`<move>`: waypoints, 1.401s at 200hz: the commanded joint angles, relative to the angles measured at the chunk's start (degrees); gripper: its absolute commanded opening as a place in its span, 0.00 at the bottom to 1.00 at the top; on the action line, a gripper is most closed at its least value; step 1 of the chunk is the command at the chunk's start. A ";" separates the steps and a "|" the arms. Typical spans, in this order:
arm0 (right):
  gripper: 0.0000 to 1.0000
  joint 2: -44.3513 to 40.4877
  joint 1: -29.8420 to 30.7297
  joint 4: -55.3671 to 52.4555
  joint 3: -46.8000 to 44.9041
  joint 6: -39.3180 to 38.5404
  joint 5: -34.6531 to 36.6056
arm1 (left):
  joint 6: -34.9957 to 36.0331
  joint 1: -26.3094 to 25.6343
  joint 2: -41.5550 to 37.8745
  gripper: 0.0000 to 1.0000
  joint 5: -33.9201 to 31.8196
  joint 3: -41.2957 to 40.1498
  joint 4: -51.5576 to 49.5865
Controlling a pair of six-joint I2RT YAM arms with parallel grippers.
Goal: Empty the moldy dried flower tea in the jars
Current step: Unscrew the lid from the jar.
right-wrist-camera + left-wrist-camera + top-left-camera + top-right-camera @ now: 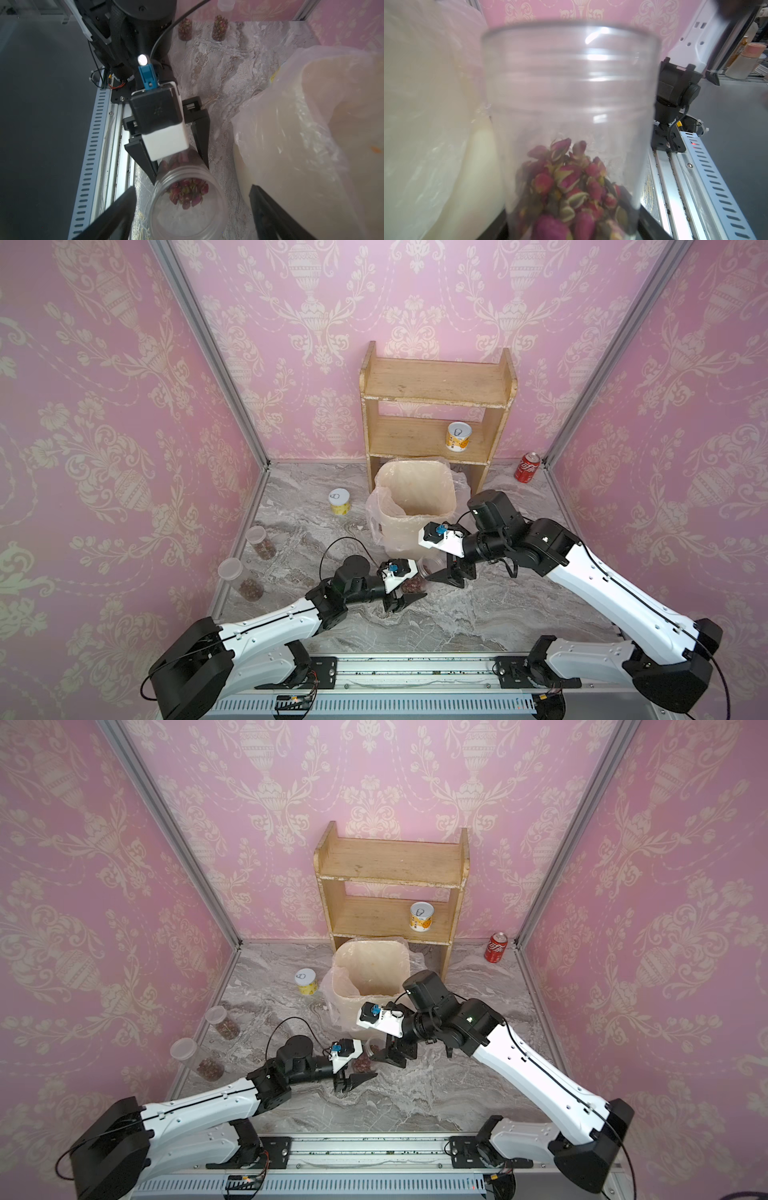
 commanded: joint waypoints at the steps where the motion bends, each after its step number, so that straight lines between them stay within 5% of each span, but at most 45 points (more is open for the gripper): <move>1: 0.88 -3.26 -0.74 6.37 0.60 25.45 6.52 | 2.53 0.31 -1.99 0.33 -4.33 -0.68 -0.27; 24: 0.88 0.03 -2.93 -2.87 6.43 40.84 12.60 | 4.40 0.30 -2.91 0.33 -6.71 -0.29 -2.04; 58: 0.90 2.94 -3.34 -6.35 6.27 51.84 8.99 | 6.98 0.26 -3.64 0.32 -9.01 0.34 -4.18; 217: 0.87 9.81 2.43 -9.28 4.03 49.92 10.23 | 8.03 0.31 -3.76 0.31 -9.48 1.43 -6.92; 280: 0.66 11.28 3.79 -9.19 4.30 48.45 8.94 | 8.10 0.31 -4.01 0.32 -9.41 1.36 -7.10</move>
